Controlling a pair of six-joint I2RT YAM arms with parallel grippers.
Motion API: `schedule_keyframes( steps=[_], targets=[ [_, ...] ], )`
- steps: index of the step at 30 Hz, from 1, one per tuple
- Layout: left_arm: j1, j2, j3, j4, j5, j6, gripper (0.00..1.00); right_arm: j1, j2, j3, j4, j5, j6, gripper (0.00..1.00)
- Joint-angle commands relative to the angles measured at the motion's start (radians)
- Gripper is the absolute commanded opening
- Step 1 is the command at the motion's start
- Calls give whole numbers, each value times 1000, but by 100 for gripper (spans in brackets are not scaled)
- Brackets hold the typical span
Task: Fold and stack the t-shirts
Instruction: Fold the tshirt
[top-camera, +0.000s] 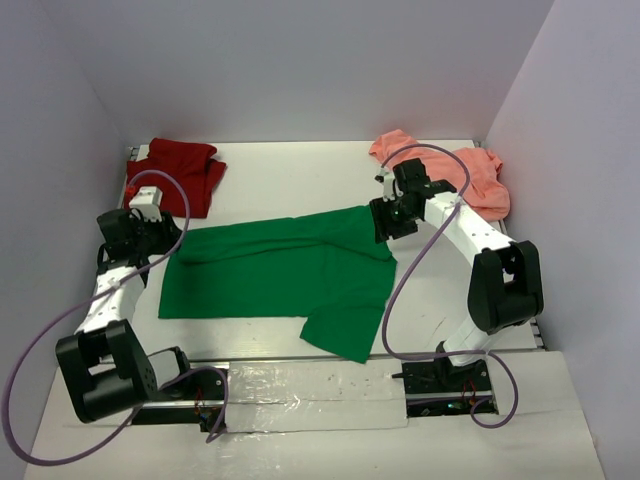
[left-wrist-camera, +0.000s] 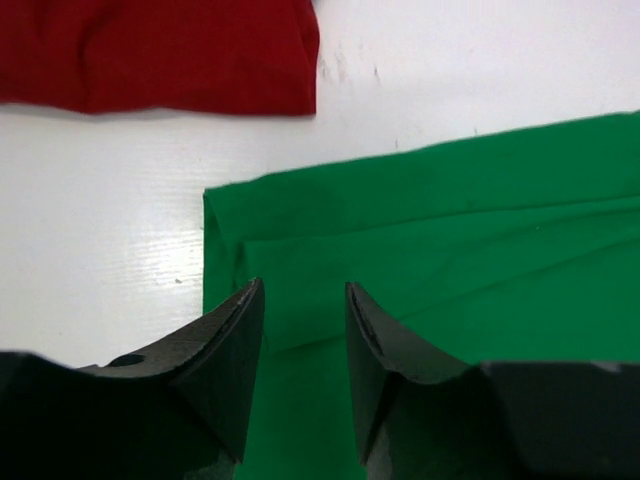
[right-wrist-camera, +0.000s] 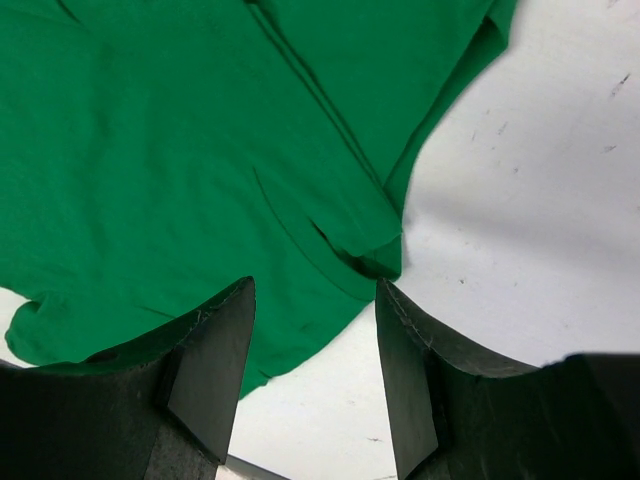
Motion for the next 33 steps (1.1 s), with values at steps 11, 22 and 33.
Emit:
schedule_keyframes(
  steps=[11, 22, 33],
  targets=[
    [6, 352, 247, -110, 91, -9, 33, 13, -37, 32, 9, -61, -41, 59],
    [-2, 513, 342, -211, 60, -9, 23, 10, -43, 15, 19, -18, -47, 59],
    [-3, 455, 288, -190, -21, 8, 16, 10, -49, 6, 19, -39, -52, 59]
  ],
)
